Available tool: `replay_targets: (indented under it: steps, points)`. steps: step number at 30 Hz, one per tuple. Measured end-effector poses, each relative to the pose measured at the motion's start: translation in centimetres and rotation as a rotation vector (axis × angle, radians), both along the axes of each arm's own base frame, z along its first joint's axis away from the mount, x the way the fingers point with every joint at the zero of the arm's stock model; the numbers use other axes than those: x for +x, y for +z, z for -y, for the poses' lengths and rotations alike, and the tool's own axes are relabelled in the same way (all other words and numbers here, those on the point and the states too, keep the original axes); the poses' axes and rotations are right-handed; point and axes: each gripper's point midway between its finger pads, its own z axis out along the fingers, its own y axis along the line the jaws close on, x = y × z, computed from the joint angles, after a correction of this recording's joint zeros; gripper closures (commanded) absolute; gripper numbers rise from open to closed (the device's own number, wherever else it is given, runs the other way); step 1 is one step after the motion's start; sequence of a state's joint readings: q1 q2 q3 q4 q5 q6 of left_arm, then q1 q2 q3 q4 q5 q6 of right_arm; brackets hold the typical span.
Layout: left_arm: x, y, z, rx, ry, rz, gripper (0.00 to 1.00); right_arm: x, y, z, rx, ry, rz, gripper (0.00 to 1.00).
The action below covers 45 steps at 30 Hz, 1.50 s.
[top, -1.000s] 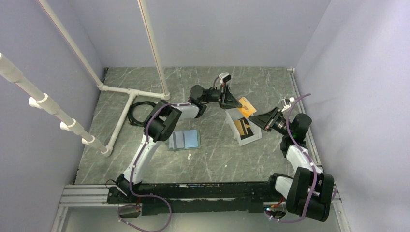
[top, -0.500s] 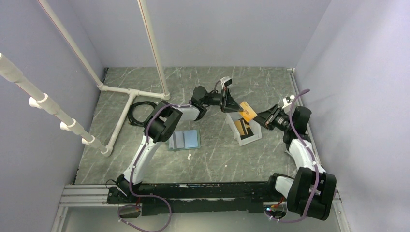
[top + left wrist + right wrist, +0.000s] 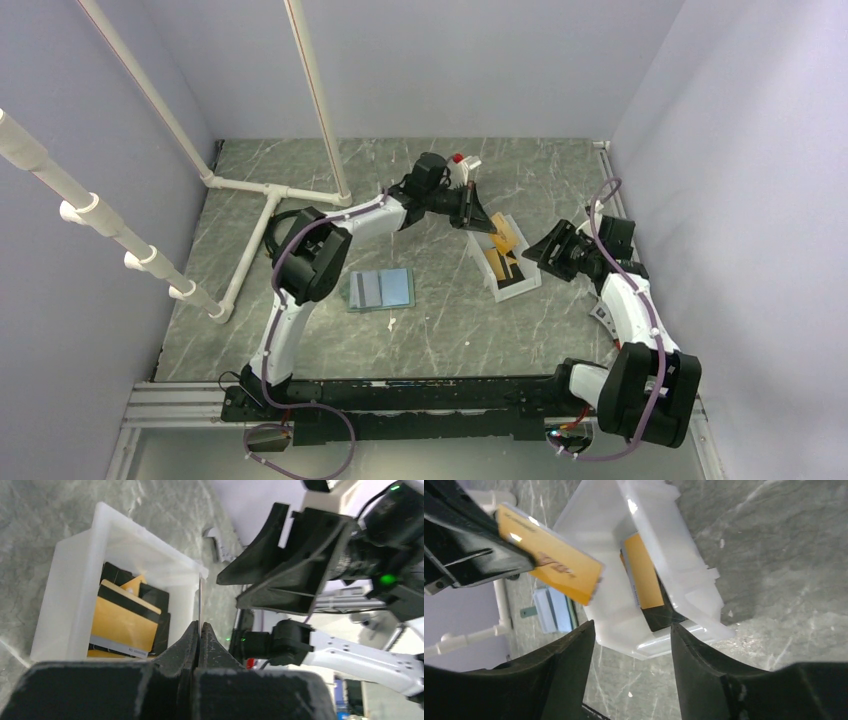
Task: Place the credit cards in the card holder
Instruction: Place the credit card in the storage box.
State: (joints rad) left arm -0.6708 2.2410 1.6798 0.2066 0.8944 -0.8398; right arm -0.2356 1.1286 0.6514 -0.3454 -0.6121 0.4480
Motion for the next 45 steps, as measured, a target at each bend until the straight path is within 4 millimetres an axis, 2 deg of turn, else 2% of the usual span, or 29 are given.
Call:
replay_targets:
  steps: [3,9,14,18,21,24,28,30,33,34,35,37,38,39,42,44,45]
  points:
    - [-0.8,-1.4,0.6,0.084,-0.012,0.065,1.0,-0.1,0.4,-1.1,0.024,0.049,0.017,0.29]
    - [-2.8,-4.5,0.5,0.212,-0.055,0.132,1.0,0.6,2.1,-2.7,0.105,0.123,0.092,0.22]
    - [-3.4,-5.0,0.4,0.235,-0.077,0.146,1.0,1.1,0.5,-3.9,0.147,0.159,0.033,0.15]
    - [-3.2,-4.2,0.3,0.247,-0.07,0.116,1.0,0.9,-0.6,-6.4,0.061,0.24,0.011,0.11]
    - [-2.7,-2.3,0.6,0.213,-0.066,0.101,1.0,0.9,-0.7,-7.4,-0.004,0.269,0.034,0.14]
    - [-2.0,-1.4,0.6,0.156,-0.054,0.08,0.99,1.3,-0.3,-6.8,-0.04,0.232,0.056,0.22]
    - [-1.6,-1.7,-0.7,0.091,-0.042,-0.001,0.98,1.5,0.7,-5.6,0.007,0.171,0.094,0.47]
    - [-1.4,-2.0,-1.4,0.072,-0.039,-0.035,0.98,1.7,1.3,-4.4,0.07,0.127,0.113,0.69]
    - [-1.0,-1.9,-1.9,0.04,-0.032,-0.06,0.97,2.4,2.2,-3.1,0.158,0.081,0.135,0.81]
    - [-1.0,-1.7,-1.9,0.024,-0.033,-0.064,0.97,2.5,2.5,-2.9,0.192,0.079,0.143,0.8]
    - [-1.1,-1.3,-1.8,0.007,-0.038,-0.061,0.98,2.5,2.7,-3.1,0.211,0.082,0.146,0.71]
    - [-1.3,-0.6,-1.6,-0.026,-0.049,-0.056,0.98,2.3,3.0,-3.6,0.254,0.105,0.153,0.42]
    - [-1.4,-0.1,-1.4,-0.043,-0.055,-0.054,0.98,2.1,3.1,-3.8,0.271,0.116,0.156,0.34]
    - [-1.6,0.3,-1.3,-0.061,-0.062,-0.048,0.98,2.0,3.3,-4.1,0.282,0.131,0.161,0.31]
    - [-2.1,1.6,-1.2,-0.102,-0.079,-0.035,0.99,2.0,3.6,-4.3,0.299,0.151,0.174,0.32]
    - [-2.4,2.4,-1.0,-0.125,-0.093,-0.026,0.98,2.1,3.7,-4.5,0.318,0.163,0.18,0.44]
    - [-2.6,2.7,-0.9,-0.137,-0.099,-0.017,0.95,2.2,3.7,-4.6,0.331,0.169,0.183,0.56]
